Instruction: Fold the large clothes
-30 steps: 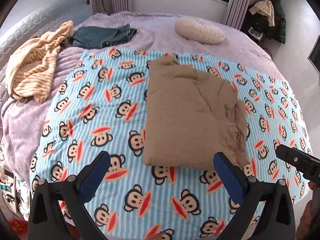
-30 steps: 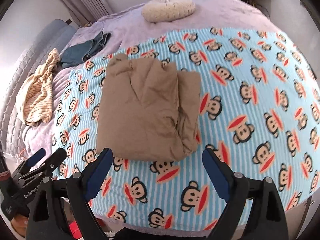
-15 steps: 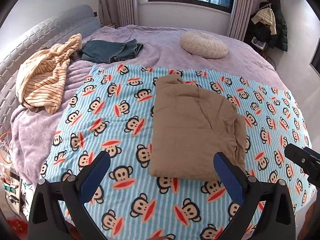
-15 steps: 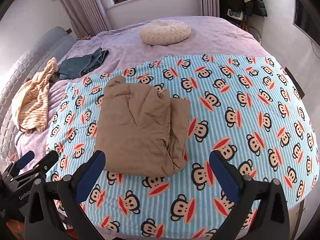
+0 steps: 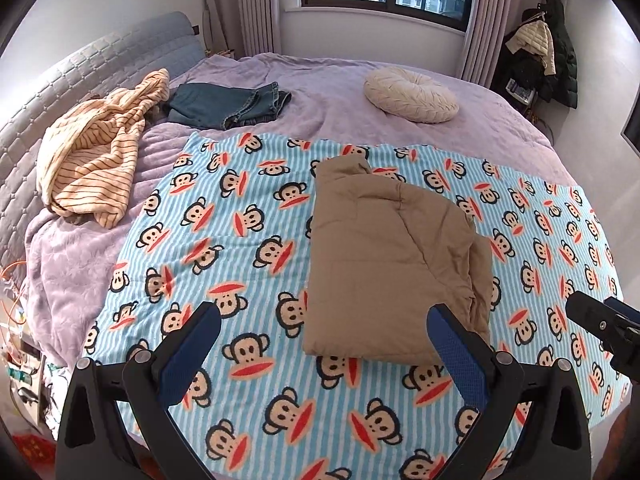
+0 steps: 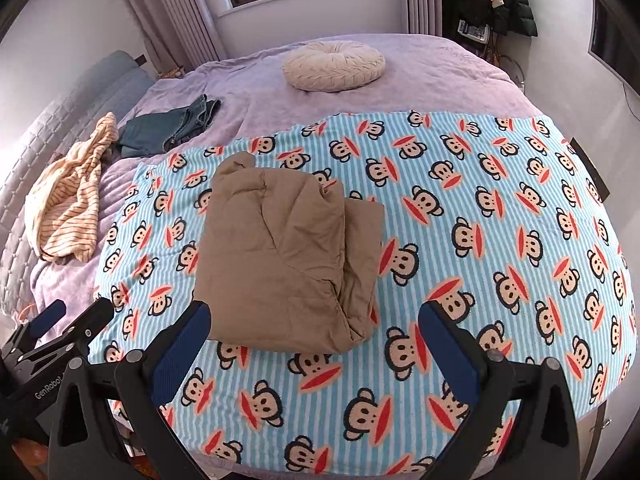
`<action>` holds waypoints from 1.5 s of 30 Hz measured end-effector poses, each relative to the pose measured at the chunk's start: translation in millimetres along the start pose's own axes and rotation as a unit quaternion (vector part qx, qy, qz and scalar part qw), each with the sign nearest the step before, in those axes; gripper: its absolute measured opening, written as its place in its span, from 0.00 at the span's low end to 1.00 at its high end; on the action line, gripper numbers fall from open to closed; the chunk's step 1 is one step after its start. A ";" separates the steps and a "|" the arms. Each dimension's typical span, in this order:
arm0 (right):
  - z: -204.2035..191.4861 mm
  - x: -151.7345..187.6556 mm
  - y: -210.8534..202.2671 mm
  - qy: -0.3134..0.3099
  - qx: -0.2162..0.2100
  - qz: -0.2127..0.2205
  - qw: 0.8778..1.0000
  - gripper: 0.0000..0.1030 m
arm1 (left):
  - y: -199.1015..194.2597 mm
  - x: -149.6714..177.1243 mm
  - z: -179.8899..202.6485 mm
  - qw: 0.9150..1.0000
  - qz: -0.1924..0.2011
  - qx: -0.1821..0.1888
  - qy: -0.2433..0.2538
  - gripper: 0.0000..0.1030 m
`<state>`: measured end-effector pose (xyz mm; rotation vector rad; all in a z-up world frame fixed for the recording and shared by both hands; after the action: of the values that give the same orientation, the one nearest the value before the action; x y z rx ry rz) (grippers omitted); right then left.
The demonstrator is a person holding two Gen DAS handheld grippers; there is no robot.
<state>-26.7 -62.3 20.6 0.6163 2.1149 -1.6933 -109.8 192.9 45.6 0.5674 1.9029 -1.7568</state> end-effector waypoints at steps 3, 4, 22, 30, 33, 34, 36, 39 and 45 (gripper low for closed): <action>-0.2 -0.7 -0.3 0.000 -0.001 -0.001 1.000 1.00 | -0.3 -0.3 -0.2 1.000 0.001 -0.002 0.002 1.00; -1.5 -0.5 -1.4 0.000 -0.001 -0.001 1.000 1.00 | -0.7 -0.3 0.2 1.000 0.002 -0.003 0.003 1.00; 0.8 -1.3 -1.8 -0.001 -0.002 -0.001 1.000 1.00 | -2.3 1.8 2.1 1.000 0.001 -0.002 0.002 1.00; 0.7 -0.4 -1.4 0.000 -0.002 -0.001 1.000 1.00 | -2.6 2.4 2.0 1.000 0.000 -0.003 0.002 1.00; 0.6 -0.2 -1.7 0.001 -0.002 -0.001 1.000 1.00 | -2.9 2.2 2.2 1.000 0.000 -0.003 0.001 1.00; 0.3 -0.2 -2.1 0.001 -0.002 -0.001 1.000 1.00 | -3.0 2.2 2.2 1.000 0.000 -0.003 0.002 1.00; 0.0 -0.1 -2.5 0.000 -0.001 -0.001 1.000 1.00 | -2.5 2.0 1.7 1.000 0.000 -0.003 0.002 1.00; 1.0 0.1 -1.8 0.001 -0.002 -0.001 1.000 1.00 | -2.7 2.1 1.8 1.000 0.000 -0.003 0.002 1.00; 0.1 0.0 -1.9 0.001 -0.002 -0.002 1.000 1.00 | -3.1 2.0 2.0 1.000 0.000 -0.003 0.001 1.00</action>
<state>-27.7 -62.8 22.1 0.6133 2.1209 -1.6900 -113.1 190.6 46.7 0.5663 1.9082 -1.7520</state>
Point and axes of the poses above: each gripper's, at about its wrist camera, not at the fingertips, and y roughly the way its jaws point, z to its right, x to its underside, the point moved 1 cm from there along y, roughly the way its jaws point, and after that the axes turned 6 degrees about -x, right-handed, at the moved point
